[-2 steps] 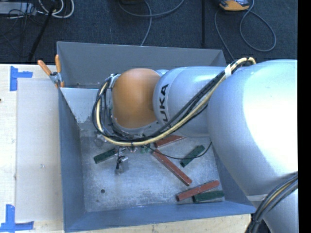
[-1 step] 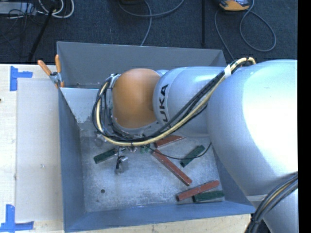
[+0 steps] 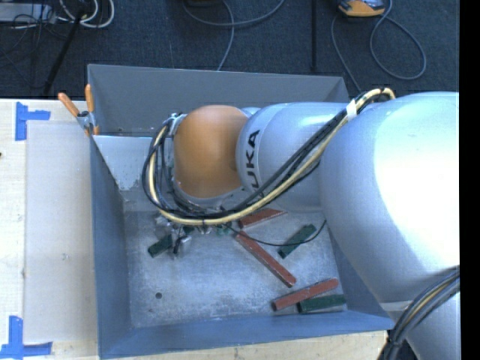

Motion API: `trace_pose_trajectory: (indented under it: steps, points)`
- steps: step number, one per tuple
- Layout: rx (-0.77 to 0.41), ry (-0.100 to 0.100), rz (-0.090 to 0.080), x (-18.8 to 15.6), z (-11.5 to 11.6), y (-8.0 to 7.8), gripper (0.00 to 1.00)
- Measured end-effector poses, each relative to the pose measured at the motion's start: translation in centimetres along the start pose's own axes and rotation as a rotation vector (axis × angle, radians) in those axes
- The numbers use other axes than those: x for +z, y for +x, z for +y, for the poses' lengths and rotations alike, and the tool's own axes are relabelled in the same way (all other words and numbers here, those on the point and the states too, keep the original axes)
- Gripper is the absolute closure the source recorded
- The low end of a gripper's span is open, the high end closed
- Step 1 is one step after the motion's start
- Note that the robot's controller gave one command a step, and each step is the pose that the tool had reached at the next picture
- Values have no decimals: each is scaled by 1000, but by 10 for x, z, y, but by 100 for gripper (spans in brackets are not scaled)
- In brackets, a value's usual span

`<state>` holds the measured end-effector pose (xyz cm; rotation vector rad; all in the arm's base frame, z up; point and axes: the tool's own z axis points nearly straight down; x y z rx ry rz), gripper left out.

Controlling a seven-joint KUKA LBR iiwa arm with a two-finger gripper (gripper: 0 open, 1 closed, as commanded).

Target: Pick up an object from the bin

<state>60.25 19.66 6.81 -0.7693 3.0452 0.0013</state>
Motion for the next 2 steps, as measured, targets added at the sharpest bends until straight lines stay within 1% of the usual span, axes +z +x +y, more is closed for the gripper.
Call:
trace_pose_trajectory:
  steps: [1, 2]
  points:
    - [3, 2, -6, -60, 0, -2, 100]
    - [6, 2, -9, -130, 1, -5, 100]
